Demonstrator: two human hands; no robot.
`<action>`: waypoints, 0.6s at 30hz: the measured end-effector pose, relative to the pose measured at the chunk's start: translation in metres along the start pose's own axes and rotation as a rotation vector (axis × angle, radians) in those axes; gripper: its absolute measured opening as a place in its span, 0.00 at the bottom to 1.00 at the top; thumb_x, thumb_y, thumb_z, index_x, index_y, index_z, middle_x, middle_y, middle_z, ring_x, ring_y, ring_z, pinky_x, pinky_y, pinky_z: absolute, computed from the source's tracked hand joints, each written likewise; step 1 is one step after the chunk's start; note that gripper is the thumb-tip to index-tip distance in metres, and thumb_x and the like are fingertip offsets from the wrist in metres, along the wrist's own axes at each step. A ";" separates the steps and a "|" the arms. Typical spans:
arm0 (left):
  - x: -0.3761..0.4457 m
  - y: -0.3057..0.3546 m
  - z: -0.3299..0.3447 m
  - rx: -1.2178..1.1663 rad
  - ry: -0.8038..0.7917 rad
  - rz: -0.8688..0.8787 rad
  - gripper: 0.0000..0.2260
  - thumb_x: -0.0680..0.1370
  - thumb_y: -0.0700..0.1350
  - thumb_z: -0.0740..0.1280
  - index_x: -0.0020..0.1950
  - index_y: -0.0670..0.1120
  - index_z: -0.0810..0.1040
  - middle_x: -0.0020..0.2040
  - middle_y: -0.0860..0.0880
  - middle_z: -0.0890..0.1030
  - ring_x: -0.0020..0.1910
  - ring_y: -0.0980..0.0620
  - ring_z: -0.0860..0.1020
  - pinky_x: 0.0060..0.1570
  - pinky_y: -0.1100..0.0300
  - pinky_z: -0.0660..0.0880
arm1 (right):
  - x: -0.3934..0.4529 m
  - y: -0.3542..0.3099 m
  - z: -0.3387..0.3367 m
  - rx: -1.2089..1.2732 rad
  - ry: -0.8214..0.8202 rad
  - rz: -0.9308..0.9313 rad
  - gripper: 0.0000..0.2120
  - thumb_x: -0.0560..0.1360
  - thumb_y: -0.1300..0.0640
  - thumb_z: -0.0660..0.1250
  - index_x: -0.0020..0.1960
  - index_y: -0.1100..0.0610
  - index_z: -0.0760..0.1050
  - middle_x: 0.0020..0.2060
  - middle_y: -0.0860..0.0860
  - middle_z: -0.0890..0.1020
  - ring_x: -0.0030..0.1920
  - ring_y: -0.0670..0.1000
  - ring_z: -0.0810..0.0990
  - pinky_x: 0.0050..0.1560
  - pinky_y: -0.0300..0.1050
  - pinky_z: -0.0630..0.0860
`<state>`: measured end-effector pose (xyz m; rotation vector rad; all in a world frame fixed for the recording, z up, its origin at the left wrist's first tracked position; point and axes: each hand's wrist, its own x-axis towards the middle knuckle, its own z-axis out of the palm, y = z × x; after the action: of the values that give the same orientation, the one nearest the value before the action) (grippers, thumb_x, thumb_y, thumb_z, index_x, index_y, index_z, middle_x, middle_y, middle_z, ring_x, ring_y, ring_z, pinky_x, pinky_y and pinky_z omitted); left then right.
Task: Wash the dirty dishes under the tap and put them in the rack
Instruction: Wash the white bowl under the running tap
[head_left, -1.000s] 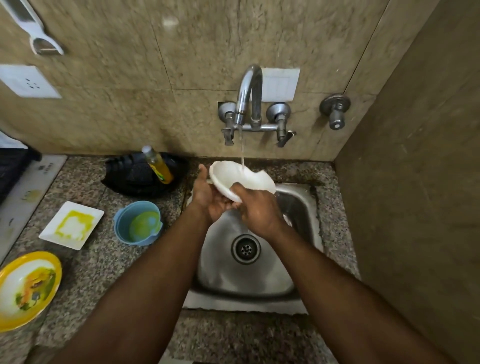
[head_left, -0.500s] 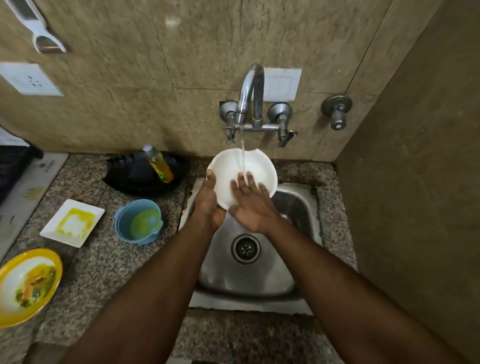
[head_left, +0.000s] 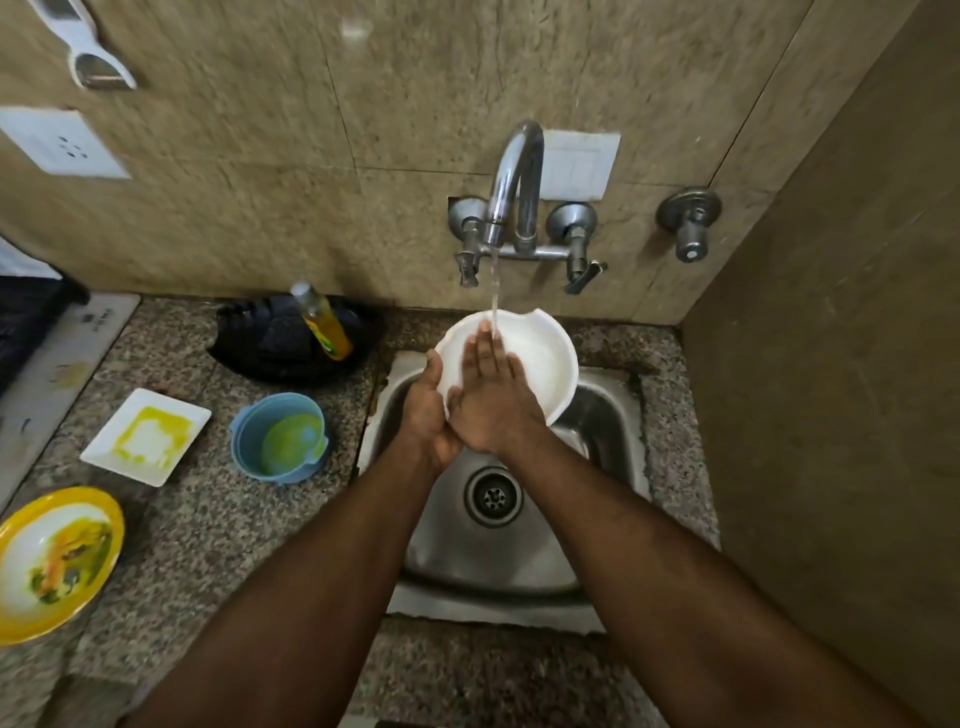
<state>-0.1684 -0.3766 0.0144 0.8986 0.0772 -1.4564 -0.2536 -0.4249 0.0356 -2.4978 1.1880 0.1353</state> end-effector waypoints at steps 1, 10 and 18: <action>0.004 -0.002 -0.002 -0.003 0.017 -0.011 0.31 0.83 0.65 0.55 0.76 0.44 0.71 0.75 0.43 0.74 0.73 0.41 0.73 0.78 0.41 0.61 | 0.000 0.000 0.000 0.009 -0.021 -0.007 0.36 0.83 0.45 0.47 0.82 0.60 0.36 0.80 0.56 0.34 0.81 0.53 0.33 0.81 0.56 0.41; 0.018 -0.004 -0.010 0.058 0.104 -0.036 0.28 0.84 0.62 0.56 0.72 0.42 0.76 0.64 0.41 0.83 0.64 0.41 0.81 0.69 0.44 0.72 | -0.014 0.021 -0.002 -0.003 -0.183 -0.216 0.32 0.85 0.48 0.50 0.83 0.54 0.39 0.82 0.50 0.38 0.81 0.49 0.38 0.81 0.54 0.46; 0.036 -0.006 -0.004 0.182 0.172 -0.041 0.31 0.80 0.64 0.65 0.71 0.40 0.75 0.65 0.39 0.82 0.64 0.38 0.81 0.73 0.41 0.69 | -0.012 0.020 0.012 0.099 -0.072 0.216 0.36 0.83 0.40 0.44 0.80 0.53 0.28 0.77 0.47 0.25 0.78 0.49 0.26 0.79 0.57 0.35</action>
<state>-0.1657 -0.4027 -0.0113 1.1764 0.0924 -1.4380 -0.2752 -0.4231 0.0213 -2.2564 1.3968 0.2156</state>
